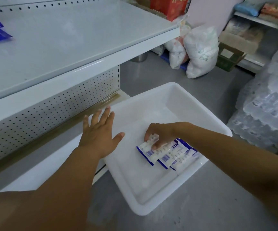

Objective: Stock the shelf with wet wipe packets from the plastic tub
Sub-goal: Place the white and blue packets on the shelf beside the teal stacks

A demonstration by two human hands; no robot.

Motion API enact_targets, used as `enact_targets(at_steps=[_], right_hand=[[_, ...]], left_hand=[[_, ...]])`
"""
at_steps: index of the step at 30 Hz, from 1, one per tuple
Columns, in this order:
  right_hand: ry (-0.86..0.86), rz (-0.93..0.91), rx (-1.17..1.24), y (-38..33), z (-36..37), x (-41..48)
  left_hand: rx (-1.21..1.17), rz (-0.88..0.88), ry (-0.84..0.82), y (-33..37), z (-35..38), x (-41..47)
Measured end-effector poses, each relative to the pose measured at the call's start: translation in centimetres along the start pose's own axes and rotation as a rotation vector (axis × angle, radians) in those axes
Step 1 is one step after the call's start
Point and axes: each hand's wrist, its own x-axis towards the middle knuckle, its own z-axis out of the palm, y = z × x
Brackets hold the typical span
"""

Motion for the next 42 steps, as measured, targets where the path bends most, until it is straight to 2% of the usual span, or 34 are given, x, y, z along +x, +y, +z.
enact_targets(at_steps=[5, 9, 15, 18, 23, 26, 30, 36, 42], right_hand=[[-0.111, 0.075, -0.100, -0.7, -0.7, -1.4], [-0.048, 0.122, -0.192, -1.6, -0.5, -2.0], [0.095, 0.079, -0.015, -0.3, -0.6, -3.4], [0.312, 0.043, 0.189, -0.9, -1.7, -5.6], [0.518, -0.113, 0.914, -5.0, -5.1, -9.5], [0.600, -0.229, 1.102, -8.5, -7.3, -10.5], [0.656, -0.367, 1.206, -12.9, -9.2, -10.3], [0.631, -0.435, 1.220, -18.7, -11.1, -8.9], [0.610, -0.553, 1.202, -26.3, -13.7, -8.0]], left_hand=[[-0.012, -0.001, -0.002, 0.0, 0.0, 0.1], [-0.014, -0.003, -0.004, 0.0, -0.2, 0.1], [-0.122, -0.014, 0.032, 0.1, -0.8, 0.0], [-0.343, -0.027, 0.113, 0.6, -2.3, 0.2], [-1.074, -0.174, 0.174, 1.9, -7.4, -0.4], [-1.332, -0.115, 0.110, 2.2, -9.9, -1.4], [-1.546, -0.110, 0.065, 2.8, -12.6, -3.2], [-1.606, -0.168, 0.304, -0.5, -15.9, -5.8], [-1.456, -0.194, 0.552, -5.0, -17.9, -8.3]])
